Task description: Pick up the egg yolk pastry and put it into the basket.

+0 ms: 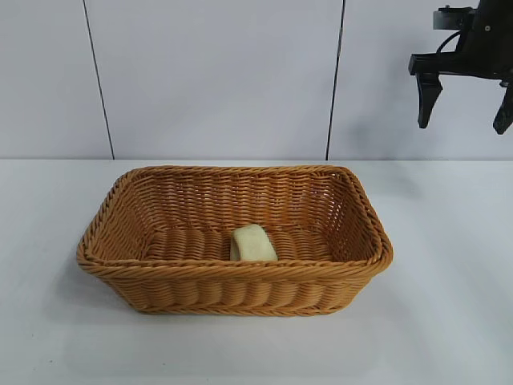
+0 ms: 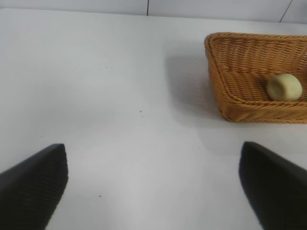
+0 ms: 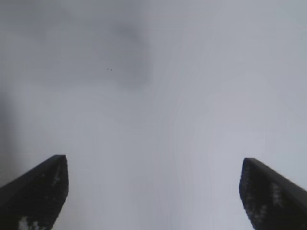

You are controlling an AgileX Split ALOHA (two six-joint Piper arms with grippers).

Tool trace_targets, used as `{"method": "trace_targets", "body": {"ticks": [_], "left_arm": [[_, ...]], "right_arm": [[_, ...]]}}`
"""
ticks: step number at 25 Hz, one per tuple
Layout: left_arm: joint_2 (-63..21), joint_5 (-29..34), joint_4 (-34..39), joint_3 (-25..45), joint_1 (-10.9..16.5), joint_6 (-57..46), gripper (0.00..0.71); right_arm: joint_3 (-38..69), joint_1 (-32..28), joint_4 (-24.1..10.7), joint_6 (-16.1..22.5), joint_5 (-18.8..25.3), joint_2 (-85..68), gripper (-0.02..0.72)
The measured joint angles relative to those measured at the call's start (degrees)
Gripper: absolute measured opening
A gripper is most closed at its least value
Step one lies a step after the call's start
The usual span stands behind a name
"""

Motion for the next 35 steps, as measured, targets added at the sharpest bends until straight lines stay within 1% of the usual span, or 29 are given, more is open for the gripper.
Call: {"method": "trace_targets", "body": {"ticks": [7, 14, 17, 22, 26, 28, 32, 35], "left_arm": [[0.0, 0.0, 0.0, 0.0, 0.0, 0.0, 0.695], [0.0, 0.0, 0.0, 0.0, 0.0, 0.0, 0.695], [0.0, 0.0, 0.0, 0.0, 0.0, 0.0, 0.695], [0.0, 0.0, 0.0, 0.0, 0.0, 0.0, 0.695], [0.0, 0.0, 0.0, 0.0, 0.0, 0.0, 0.695], [0.0, 0.0, 0.0, 0.0, 0.0, 0.0, 0.695], [0.0, 0.0, 0.0, 0.0, 0.0, 0.0, 0.695], [0.0, 0.0, 0.0, 0.0, 0.0, 0.0, 0.695]], "right_arm": [[15.5, 1.7, -0.1, -1.3, 0.2, -9.8, 0.695], [32.3, 4.2, 1.9, -1.4, 0.1, -22.6, 0.695], [40.6, 5.3, 1.9, -1.8, 0.1, -28.9, 0.695], [54.4, 5.5, 2.5, -2.0, 0.0, -41.2, 0.695], [64.7, 5.5, 2.5, -3.1, -2.5, -51.7, 0.695], [69.2, 5.5, 2.5, -4.3, -4.8, -56.7, 0.695], [77.0, 5.5, 2.5, -4.8, -9.1, -67.3, 0.695], [80.9, 5.5, 2.5, -5.2, -10.2, -75.0, 0.695]]}}
